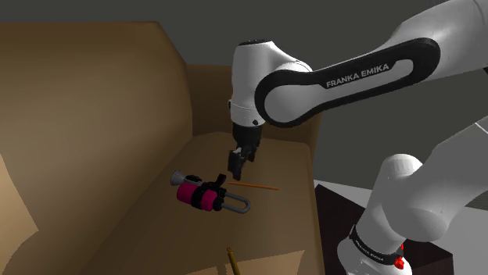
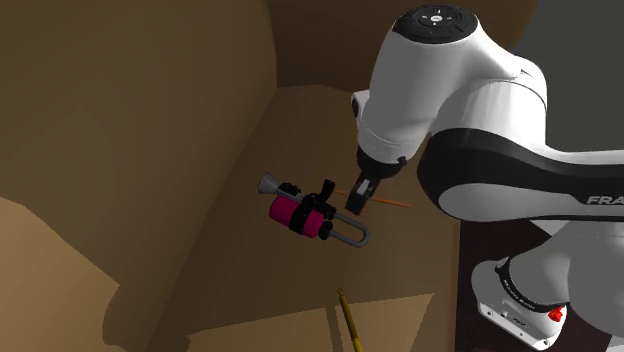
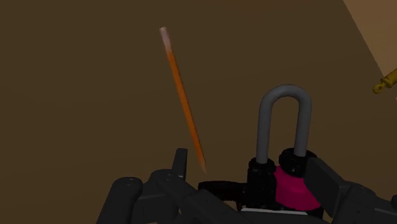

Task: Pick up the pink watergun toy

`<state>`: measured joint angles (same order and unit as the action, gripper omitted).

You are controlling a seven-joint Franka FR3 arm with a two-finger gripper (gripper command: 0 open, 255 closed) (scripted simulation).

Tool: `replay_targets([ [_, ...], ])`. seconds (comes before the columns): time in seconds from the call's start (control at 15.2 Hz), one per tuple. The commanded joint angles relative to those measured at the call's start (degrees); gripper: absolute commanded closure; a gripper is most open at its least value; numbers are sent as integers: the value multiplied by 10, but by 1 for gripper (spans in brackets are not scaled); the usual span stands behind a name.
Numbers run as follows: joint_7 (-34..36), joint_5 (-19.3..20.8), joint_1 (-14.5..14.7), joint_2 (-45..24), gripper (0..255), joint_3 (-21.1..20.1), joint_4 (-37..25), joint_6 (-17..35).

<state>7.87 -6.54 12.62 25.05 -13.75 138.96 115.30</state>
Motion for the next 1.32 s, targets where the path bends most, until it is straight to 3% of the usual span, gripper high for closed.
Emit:
replay_targets([
  [0.0, 0, -9, 12, -30, 0, -14, -5, 22],
  [0.2, -1, -20, 30, -71, 0, -33, -13, 51],
  [0.86, 1, -19, 31, -103, 0, -41, 22, 116],
  [0.92, 1, -19, 30, -103, 255, -41, 21, 116],
  [1.25, 1, -19, 31, -103, 255, -41, 21, 116],
])
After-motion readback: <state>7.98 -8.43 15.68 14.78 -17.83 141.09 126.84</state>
